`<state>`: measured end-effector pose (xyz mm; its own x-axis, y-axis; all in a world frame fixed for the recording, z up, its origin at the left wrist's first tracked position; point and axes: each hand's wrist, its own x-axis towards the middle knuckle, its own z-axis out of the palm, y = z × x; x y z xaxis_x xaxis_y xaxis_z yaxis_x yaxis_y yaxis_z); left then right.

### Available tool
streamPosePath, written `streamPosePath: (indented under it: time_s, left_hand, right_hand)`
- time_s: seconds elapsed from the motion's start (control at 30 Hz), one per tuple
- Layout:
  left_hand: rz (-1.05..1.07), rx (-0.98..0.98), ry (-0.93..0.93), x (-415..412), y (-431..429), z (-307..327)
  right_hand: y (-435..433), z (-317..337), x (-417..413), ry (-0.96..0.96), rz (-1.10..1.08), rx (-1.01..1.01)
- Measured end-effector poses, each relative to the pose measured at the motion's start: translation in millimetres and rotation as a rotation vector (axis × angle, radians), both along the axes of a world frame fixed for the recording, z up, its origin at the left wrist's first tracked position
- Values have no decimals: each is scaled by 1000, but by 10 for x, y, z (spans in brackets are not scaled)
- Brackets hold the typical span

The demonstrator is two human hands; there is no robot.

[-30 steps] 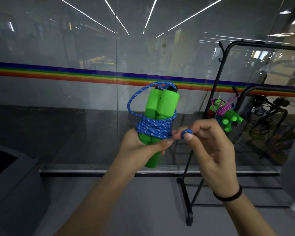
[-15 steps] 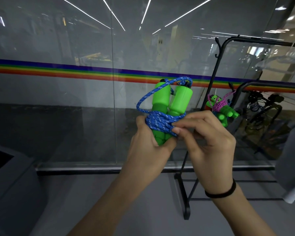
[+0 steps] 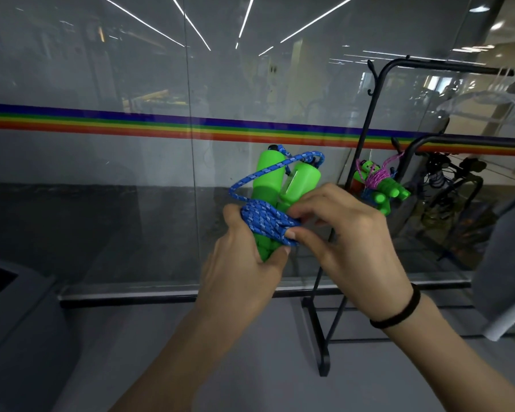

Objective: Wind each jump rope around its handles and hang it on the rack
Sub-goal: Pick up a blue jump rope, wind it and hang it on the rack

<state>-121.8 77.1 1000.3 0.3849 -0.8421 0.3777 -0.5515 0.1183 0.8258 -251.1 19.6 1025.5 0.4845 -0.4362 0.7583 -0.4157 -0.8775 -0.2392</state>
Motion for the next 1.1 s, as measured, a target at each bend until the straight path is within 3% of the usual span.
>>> streamPosePath:
  time_s: [0.27,0.47,0.63,0.9,1.1]
  left_hand:
    - [39,158,-101,87,10,-83]
    - [-3,273,-52,84,-23,-216]
    - [-46,291,-36,84,-26,-262]
    - [15,189,-62,87,-19,-278]
    - [-11,127,-15,204,8,-327]
  right_hand:
    - [-82,-52,42,268,-2,99]
    - [-120,-244,140,429,-93,42]
    - [-141,-343,197,368,-116,59]
    - [-47,-464,302,75,-195,85]
    - [19,-446,196,-54,-2,257]
